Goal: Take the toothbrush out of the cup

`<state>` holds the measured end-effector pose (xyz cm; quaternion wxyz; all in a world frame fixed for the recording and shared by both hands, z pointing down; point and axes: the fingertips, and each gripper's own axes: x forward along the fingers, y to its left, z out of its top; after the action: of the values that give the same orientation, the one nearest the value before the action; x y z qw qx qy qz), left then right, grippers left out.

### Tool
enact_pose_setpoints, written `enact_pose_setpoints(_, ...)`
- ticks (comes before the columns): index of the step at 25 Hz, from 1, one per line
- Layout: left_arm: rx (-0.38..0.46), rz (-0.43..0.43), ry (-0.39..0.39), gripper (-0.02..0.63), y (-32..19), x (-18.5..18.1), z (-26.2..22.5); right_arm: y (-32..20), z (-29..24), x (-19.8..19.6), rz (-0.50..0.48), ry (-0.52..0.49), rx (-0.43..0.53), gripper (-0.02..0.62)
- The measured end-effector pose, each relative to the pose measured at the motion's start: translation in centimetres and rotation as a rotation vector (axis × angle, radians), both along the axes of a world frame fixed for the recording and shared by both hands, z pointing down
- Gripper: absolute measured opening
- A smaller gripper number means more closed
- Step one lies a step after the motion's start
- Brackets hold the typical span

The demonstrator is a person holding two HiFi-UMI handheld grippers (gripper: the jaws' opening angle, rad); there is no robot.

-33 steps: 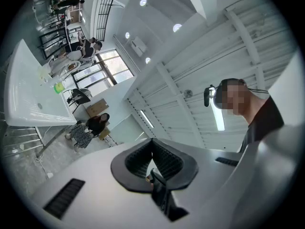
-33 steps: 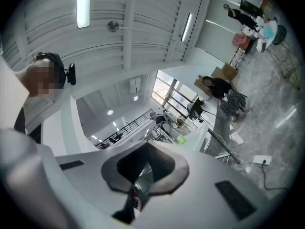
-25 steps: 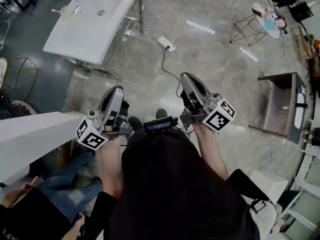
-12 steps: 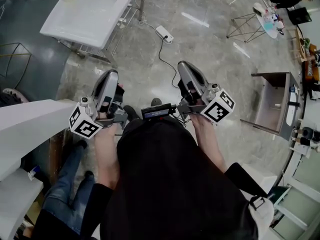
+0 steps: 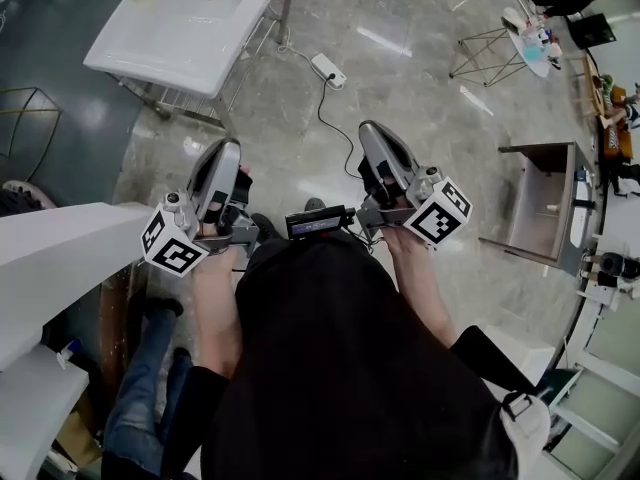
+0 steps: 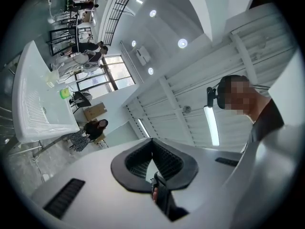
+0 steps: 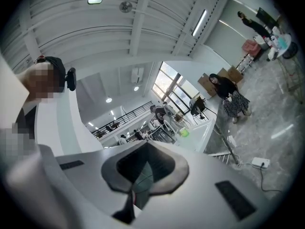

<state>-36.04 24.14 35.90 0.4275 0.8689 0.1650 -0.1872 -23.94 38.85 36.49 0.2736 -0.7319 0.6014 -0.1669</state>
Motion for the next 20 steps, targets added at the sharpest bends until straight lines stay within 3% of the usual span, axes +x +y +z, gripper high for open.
enact_pose_setpoints(9, -0.023, -0.015, 0.013, 0.009, -3.3, -2.1, 0.9, -2.4, 0.2, -1.7, 0.018, 0.002, -0.030, 0.006)
enact_pose_setpoints(20, -0.011, -0.081, -0.009, 0.009, -5.0, -2.1, 0.9, -3.9, 0.7, 0.0, -0.013, -0.011, -0.025, 0.006)
